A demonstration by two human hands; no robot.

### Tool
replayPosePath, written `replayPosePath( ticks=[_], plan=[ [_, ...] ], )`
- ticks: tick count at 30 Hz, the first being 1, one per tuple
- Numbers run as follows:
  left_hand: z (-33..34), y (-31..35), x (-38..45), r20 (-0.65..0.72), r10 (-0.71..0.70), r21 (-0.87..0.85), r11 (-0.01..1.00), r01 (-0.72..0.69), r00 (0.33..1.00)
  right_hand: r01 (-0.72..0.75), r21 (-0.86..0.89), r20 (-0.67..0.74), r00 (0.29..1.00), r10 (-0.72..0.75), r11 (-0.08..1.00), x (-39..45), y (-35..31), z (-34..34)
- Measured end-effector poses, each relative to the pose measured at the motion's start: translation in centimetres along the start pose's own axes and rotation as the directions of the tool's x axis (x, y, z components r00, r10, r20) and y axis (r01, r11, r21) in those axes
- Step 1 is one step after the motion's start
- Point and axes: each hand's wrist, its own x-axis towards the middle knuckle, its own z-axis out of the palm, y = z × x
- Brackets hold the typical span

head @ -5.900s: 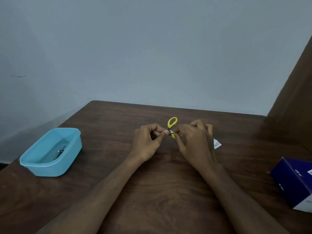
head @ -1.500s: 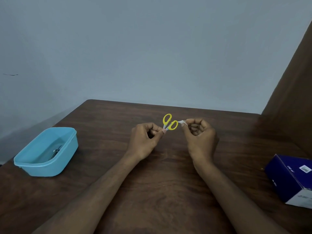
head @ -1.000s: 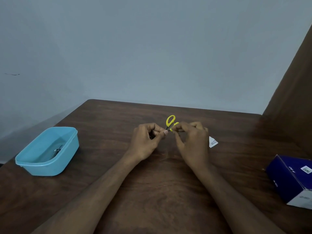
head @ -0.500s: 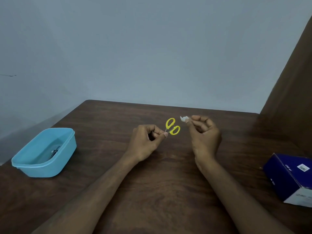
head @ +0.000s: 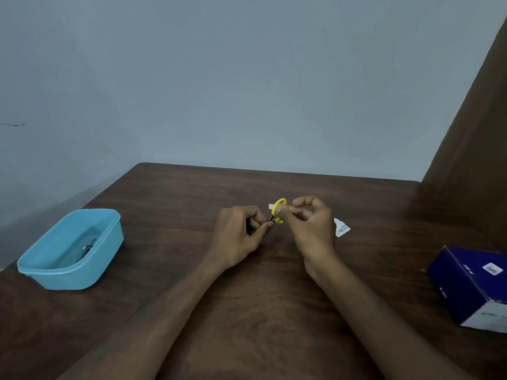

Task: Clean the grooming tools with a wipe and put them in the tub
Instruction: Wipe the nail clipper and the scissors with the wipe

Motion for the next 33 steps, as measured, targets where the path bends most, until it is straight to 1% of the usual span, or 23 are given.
replayPosePath(
  ticks=[1,3,5,6,7,8,10,11,12,13,15,17,19,21,23,25,26,27,29,31,33],
  plan=[
    [0.0,0.0,0.1,-0.016,-0.018,-0.014,1.000,0.017,1.000,-0.104,0.117,0.025,0.994,0.102,0.988,0.0,-0.3,0.0],
    [-0.1,0.0,0.1,-0.033,-0.054,-0.042,0.998,0.052,0.998,-0.263,0.305,0.100,0.965,0.244,0.915,0.2,-0.9,-0.1],
    [-0.1,0.1,0.2,-0.042,-0.081,-0.049,0.996,0.079,0.996,-0.338,0.445,0.161,0.941,0.297,0.829,0.3,-1.2,-0.1],
    [-0.2,0.1,0.3,-0.046,-0.097,-0.063,0.994,0.094,0.994,-0.320,0.489,0.148,0.947,0.284,0.811,0.3,-1.2,-0.1],
    [-0.3,0.0,0.4,-0.055,-0.117,-0.094,0.989,0.112,0.992,-0.258,0.511,0.086,0.964,0.250,0.820,0.4,-1.3,-0.1],
    [-0.3,0.0,0.4,-0.065,-0.141,-0.134,0.982,0.131,0.988,-0.168,0.508,-0.017,0.979,0.204,0.845,0.6,-1.3,-0.3],
    [-0.4,0.0,0.6,-0.083,-0.192,-0.220,0.961,0.170,0.978,-0.016,0.462,-0.219,0.967,0.132,0.887,1.1,-1.2,-1.0],
    [-0.4,0.0,0.7,-0.092,-0.216,-0.278,0.943,0.184,0.972,0.010,0.446,-0.277,0.952,0.127,0.895,1.2,-1.0,-1.3],
    [-0.4,0.1,0.8,-0.097,-0.238,-0.347,0.918,0.191,0.966,0.005,0.437,-0.298,0.944,0.139,0.900,1.3,-0.8,-1.4],
    [-0.4,0.2,0.9,-0.094,-0.253,-0.411,0.891,0.194,0.963,-0.025,0.429,-0.287,0.944,0.162,0.903,1.2,-0.6,-1.4],
    [-0.2,0.3,0.9,-0.064,-0.257,-0.462,0.864,0.199,0.964,-0.112,0.421,-0.192,0.959,0.209,0.900,0.5,-0.3,-0.6],
    [-0.1,0.2,0.7,-0.023,-0.217,-0.416,0.890,0.188,0.976,-0.185,0.430,-0.072,0.969,0.238,0.884,-0.5,-0.3,0.5],
    [-0.1,0.0,0.5,0.003,-0.169,-0.339,0.927,0.160,0.986,-0.235,0.439,-0.005,0.965,0.263,0.868,-1.1,-0.2,1.3],
    [-0.2,0.0,0.3,0.002,-0.151,-0.283,0.948,0.145,0.988,-0.271,0.482,0.010,0.953,0.304,0.833,-1.0,-0.5,1.4],
    [-0.2,0.3,0.3,-0.002,-0.157,-0.249,0.957,0.151,0.988,-0.302,0.574,0.020,0.934,0.356,0.762,-0.6,-0.9,0.8],
    [0.0,0.5,0.3,0.020,-0.178,-0.248,0.952,0.178,0.984,-0.298,0.663,0.021,0.925,0.381,0.687,0.0,-1.3,0.0],
    [0.0,0.4,0.4,0.035,-0.194,-0.262,0.945,0.197,0.980,-0.273,0.687,-0.001,0.926,0.377,0.674,0.2,-1.3,-0.3],
    [0.0,0.3,0.4,0.051,-0.219,-0.297,0.928,0.224,0.974,-0.244,0.686,-0.036,0.930,0.367,0.686,0.4,-1.2,-0.5],
    [-0.2,0.3,0.6,0.087,-0.300,-0.434,0.847,0.308,0.950,-0.204,0.610,-0.102,0.938,0.331,0.765,0.5,-0.9,-0.6],
    [-0.5,0.4,0.7,0.133,-0.367,-0.583,0.722,0.372,0.921,-0.170,0.472,-0.129,0.957,0.259,0.865,0.2,-0.6,-0.3],
    [-0.8,0.6,0.8,0.179,-0.403,-0.679,0.609,0.409,0.897,-0.077,0.287,-0.145,0.982,0.122,0.955,-0.1,-0.2,-0.1]
  ],
)
